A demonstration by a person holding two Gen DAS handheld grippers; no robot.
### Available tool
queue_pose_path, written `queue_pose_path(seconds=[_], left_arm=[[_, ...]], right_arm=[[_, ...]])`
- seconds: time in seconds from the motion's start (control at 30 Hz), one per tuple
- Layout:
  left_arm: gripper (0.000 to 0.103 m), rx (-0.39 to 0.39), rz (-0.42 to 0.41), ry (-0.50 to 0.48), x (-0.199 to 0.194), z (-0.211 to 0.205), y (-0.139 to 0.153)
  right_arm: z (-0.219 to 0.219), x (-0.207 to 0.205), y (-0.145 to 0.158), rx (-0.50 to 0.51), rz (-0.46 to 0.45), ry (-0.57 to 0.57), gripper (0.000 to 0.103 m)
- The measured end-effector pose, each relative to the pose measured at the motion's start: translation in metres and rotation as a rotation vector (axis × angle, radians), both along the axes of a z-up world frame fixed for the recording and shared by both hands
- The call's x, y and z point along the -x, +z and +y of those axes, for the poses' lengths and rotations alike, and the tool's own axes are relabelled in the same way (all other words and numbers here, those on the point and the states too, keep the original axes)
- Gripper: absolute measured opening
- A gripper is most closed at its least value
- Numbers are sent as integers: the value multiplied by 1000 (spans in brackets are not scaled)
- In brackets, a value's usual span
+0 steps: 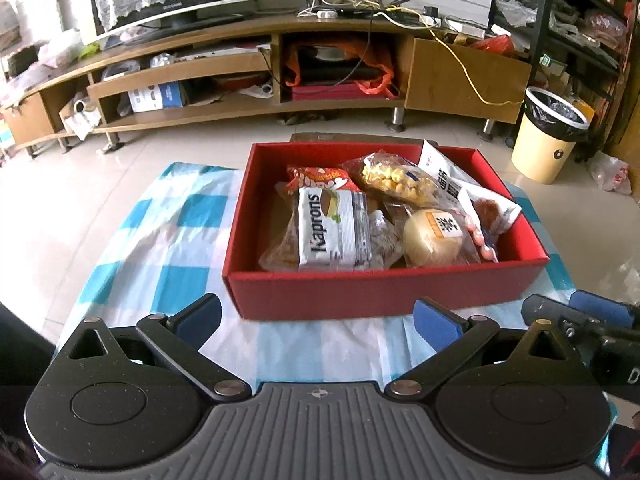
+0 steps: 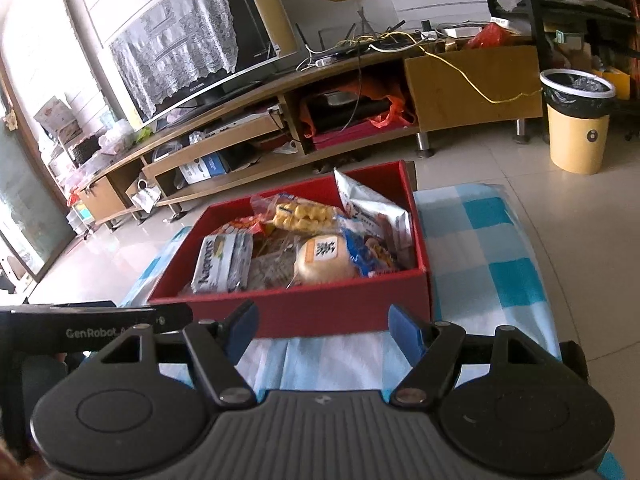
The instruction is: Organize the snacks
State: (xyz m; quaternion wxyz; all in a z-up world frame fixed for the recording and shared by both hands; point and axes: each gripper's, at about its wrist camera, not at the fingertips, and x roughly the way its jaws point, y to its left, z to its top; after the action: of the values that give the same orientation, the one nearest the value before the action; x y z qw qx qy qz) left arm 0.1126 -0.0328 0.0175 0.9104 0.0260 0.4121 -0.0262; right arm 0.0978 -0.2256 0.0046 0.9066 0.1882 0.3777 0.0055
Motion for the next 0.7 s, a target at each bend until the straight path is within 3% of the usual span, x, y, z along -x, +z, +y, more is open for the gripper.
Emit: queue_pose_path(seconds=[0.7], left_arm=[[103,25,-16,-35,49,3,5]], right_arm=[[22,35,19,46,2,27,69]])
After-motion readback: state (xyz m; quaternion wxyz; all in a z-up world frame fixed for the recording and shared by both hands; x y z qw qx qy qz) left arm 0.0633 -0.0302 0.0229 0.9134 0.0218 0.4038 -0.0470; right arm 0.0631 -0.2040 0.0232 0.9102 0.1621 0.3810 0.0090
